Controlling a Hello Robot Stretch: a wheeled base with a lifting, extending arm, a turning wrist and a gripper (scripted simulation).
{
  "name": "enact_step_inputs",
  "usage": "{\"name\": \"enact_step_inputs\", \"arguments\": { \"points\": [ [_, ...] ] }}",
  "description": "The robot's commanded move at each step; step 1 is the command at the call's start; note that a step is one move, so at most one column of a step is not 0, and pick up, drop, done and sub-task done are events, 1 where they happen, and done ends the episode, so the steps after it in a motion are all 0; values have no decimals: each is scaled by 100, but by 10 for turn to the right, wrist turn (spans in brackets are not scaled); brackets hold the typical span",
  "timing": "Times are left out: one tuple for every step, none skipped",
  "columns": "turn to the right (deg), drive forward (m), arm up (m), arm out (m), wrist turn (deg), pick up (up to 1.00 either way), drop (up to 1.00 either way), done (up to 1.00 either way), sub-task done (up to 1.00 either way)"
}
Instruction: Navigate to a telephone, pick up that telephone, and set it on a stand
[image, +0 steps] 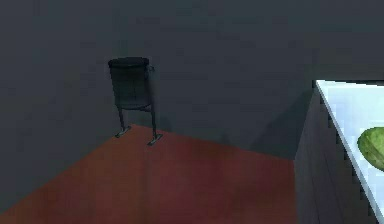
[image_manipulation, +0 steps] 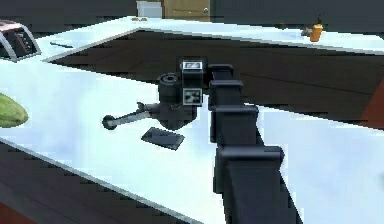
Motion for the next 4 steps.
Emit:
{"name": "enact_step_inputs", "arguments": {
  "points": [
    [0,0,0,0,390,0,0,0,0],
    [0,0,-16,0,0,0,0,0,0],
    [0,0,0,0,0,100,0,0,0],
    [0,0,10,0,0,0,0,0,0]
  ]
}}
